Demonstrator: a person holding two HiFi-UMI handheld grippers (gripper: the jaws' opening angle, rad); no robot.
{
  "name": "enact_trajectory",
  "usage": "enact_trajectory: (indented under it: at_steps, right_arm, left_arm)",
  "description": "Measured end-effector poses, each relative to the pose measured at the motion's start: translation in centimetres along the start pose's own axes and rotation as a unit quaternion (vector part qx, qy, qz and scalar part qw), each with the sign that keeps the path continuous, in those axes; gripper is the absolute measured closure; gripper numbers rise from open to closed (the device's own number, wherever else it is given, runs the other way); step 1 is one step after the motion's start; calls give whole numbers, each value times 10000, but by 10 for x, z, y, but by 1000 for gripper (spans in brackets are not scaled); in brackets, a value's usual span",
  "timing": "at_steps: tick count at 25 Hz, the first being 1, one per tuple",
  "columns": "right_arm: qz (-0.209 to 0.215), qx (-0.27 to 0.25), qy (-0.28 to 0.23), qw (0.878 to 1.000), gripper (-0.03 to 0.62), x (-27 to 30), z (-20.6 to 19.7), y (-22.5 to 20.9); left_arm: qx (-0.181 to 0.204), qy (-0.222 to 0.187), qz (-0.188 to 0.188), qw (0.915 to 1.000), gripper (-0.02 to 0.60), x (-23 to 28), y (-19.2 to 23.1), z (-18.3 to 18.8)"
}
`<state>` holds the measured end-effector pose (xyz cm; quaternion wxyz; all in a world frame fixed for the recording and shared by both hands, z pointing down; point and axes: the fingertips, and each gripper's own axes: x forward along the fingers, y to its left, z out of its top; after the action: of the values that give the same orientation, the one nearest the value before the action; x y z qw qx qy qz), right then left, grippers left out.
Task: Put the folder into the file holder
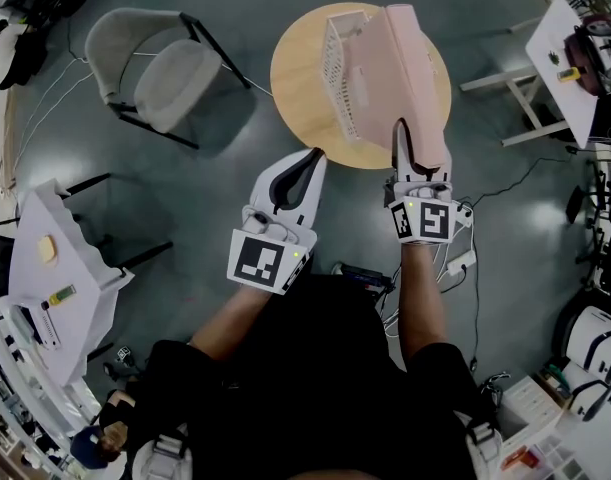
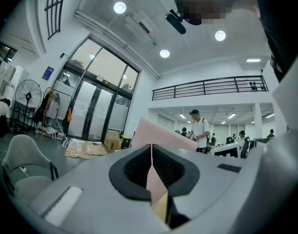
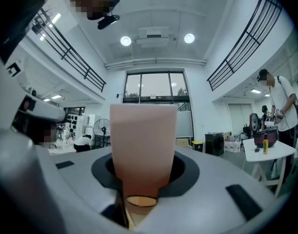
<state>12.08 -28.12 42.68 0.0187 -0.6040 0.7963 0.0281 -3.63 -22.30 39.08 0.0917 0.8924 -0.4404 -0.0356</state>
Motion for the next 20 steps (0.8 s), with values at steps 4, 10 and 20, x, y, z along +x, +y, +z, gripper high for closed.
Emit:
enact_trajectory:
  at_steps: [4,10,20]
  right_arm:
    - [-4,-10,26,10000,471,2,0,2]
    - [13,-26,13,10000,471,1,-1,3]
    - [36,-80,31,10000,471,7,-4,1]
  left_arm:
    - [59,14,-13,10000,569,-2,2,2]
    - [-7,-25,26,10000,569,-3,2,3]
    - [63,-21,-32,10000,569,-7,-1,3]
